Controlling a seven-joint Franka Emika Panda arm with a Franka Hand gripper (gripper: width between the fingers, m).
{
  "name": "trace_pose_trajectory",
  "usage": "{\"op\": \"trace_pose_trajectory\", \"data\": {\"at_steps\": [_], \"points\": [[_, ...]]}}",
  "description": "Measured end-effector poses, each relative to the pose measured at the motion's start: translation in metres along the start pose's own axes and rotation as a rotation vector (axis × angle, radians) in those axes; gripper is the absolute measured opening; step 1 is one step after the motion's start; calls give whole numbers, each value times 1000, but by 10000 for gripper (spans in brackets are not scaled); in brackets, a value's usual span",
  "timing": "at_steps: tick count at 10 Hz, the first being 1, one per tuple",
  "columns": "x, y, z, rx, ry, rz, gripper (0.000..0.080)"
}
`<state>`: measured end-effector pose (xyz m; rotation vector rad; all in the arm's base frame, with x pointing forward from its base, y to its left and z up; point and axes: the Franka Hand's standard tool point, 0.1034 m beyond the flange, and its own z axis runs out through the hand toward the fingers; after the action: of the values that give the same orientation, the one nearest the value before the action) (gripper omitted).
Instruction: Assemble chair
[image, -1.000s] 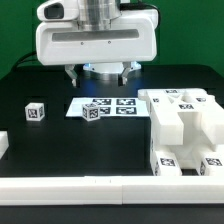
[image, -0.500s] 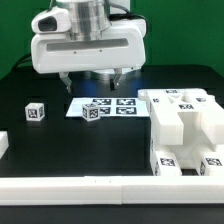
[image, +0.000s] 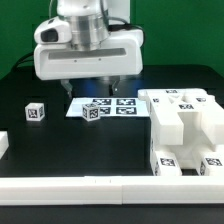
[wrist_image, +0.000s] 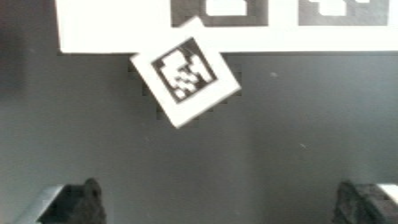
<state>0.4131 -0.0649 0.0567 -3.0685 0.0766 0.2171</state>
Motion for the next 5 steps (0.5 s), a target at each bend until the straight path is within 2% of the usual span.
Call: {"op": "trace_pose_trajectory", "data": {"at_steps": [2, 5], "points": [[-12, 8, 13, -8, -19, -14, 648], [-13, 8, 15, -10, -24, -14, 648]]}}
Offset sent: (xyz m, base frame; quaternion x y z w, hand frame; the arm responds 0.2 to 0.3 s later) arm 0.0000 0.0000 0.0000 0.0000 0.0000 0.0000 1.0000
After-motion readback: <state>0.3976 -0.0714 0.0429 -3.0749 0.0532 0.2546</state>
